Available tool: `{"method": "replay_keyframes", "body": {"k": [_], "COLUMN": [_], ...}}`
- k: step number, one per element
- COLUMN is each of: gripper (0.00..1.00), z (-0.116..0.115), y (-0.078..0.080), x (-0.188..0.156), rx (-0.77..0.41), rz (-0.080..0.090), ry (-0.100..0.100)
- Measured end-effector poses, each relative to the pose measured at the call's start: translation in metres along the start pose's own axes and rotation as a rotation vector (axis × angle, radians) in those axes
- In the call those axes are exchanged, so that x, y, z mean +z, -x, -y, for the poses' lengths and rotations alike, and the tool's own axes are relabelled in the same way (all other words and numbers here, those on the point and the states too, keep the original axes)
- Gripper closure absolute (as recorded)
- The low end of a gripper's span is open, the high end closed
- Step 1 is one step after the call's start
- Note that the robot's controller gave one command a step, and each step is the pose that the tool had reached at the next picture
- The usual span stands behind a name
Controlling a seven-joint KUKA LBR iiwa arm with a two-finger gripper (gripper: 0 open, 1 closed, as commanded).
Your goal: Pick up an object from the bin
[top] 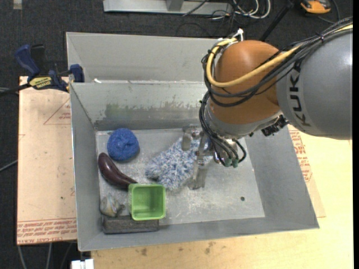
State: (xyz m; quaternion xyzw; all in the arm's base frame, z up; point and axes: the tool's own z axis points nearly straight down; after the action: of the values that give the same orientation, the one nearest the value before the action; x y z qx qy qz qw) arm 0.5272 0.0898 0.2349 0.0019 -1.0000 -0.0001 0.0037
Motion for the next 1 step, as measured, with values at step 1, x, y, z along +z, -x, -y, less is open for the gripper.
{"method": "replay_keyframes", "body": {"k": [1], "gripper": [0.0], "z": [0.0006], "y": [0.0015], "x": [-0.0044], "rx": [0.003], "rz": [0.008], "ry": [0.001]}}
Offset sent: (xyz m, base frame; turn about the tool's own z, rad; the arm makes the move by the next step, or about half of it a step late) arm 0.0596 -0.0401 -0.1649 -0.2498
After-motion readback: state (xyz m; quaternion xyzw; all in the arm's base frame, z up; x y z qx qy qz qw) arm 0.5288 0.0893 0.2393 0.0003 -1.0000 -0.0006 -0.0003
